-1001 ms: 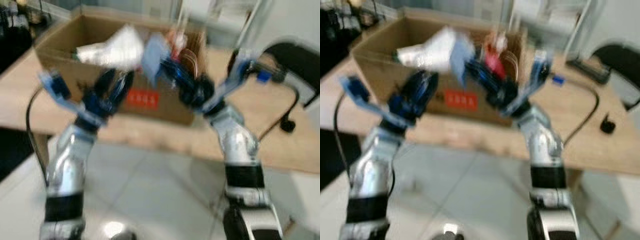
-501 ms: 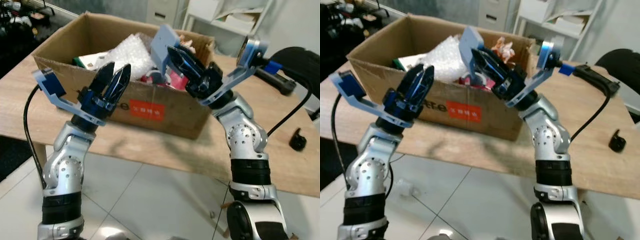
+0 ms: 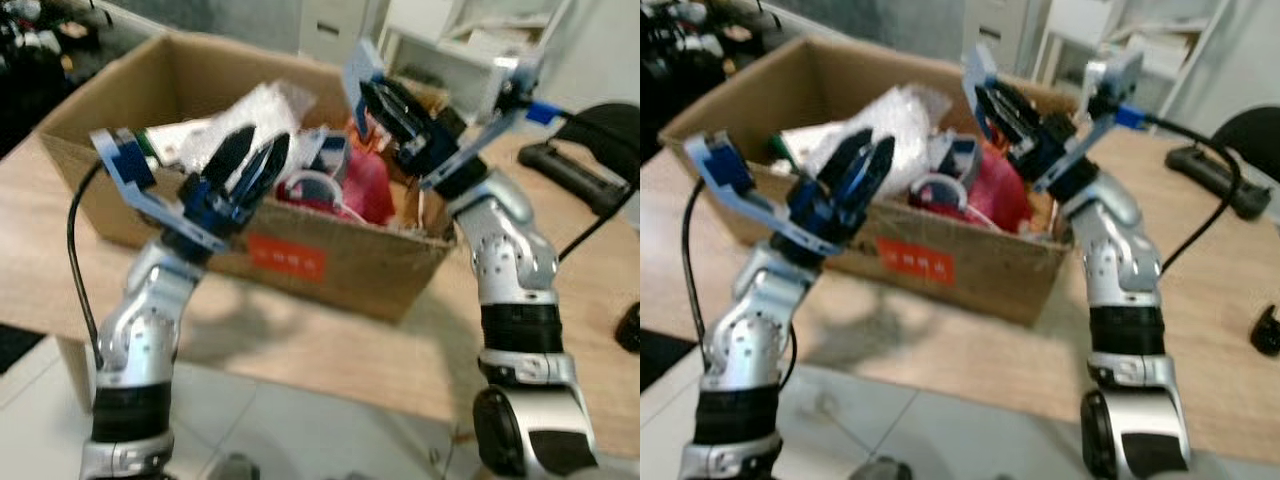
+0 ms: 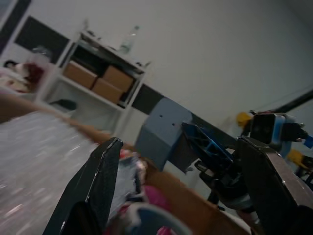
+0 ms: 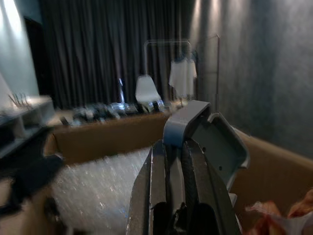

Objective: Picking trash to rubbish bin

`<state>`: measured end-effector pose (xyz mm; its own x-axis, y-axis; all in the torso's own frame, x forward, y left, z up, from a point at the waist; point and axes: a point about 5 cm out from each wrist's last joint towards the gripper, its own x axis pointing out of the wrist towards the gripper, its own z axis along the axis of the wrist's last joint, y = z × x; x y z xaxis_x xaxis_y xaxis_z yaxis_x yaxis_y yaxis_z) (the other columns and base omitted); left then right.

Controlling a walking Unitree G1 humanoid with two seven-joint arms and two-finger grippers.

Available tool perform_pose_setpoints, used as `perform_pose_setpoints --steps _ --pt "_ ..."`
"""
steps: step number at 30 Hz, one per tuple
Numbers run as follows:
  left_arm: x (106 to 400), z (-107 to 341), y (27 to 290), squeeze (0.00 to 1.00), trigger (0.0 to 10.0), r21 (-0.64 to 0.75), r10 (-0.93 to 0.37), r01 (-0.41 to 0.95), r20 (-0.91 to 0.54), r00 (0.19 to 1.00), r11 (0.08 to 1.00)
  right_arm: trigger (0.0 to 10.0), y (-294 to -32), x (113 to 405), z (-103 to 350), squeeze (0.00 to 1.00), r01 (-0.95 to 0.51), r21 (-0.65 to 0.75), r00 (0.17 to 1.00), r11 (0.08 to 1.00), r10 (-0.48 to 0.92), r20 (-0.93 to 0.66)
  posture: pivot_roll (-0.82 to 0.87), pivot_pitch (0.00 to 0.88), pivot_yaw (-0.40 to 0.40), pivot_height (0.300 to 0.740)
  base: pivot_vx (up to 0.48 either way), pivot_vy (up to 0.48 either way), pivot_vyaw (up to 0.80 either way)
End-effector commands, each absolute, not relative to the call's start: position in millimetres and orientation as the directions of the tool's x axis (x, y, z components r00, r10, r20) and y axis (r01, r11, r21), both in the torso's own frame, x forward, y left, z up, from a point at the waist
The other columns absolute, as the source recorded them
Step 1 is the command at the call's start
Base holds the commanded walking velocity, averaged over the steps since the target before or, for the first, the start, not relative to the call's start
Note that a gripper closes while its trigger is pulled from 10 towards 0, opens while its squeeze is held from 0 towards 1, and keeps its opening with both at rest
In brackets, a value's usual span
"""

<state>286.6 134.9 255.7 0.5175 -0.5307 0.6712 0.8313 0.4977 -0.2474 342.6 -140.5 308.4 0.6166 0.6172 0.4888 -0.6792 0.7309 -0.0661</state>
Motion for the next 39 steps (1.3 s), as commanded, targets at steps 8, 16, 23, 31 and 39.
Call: perform_pose_setpoints --steps 8,16,23,31,39 --pt "278 257 129 0.0 10.0 -0.199 -0.586 0.864 0.664 0.465 0.462 10.0 -148 345 316 1.0 -0.636 -0.114 0.659 0.763 0.614 0.434 0.12 0.112 -0.057 0.74 0.0 0.0 0.0" --pt "276 257 125 0.0 10.0 -0.187 -0.6 0.872 0.66 0.452 0.452 10.0 -149 345 320 1.0 -0.627 -0.11 0.665 0.771 0.604 0.44 0.12 0.108 -0.062 0.74 0.0 0.0 0.0" --pt "275 256 121 0.0 10.0 -0.182 -0.621 0.879 0.645 0.445 0.442 10.0 -144 322 344 0.0 -0.77 -0.083 0.45 0.633 0.631 0.632 0.12 0.105 -0.064 0.74 0.0 0.0 0.0" --pt "277 247 136 0.0 10.0 -0.235 -0.624 0.86 0.606 0.494 0.453 10.0 -118 281 330 0.0 -0.95 -0.172 0.103 0.261 0.781 0.615 0.13 0.101 -0.064 0.74 0.0 0.0 0.0" --pt "271 236 155 0.0 10.0 -0.263 -0.634 0.861 0.589 0.501 0.436 10.0 -99 271 305 0.0 -0.977 -0.175 0.016 0.119 0.867 0.498 0.14 0.1 -0.063 0.74 -0.071 0.0 0.0"
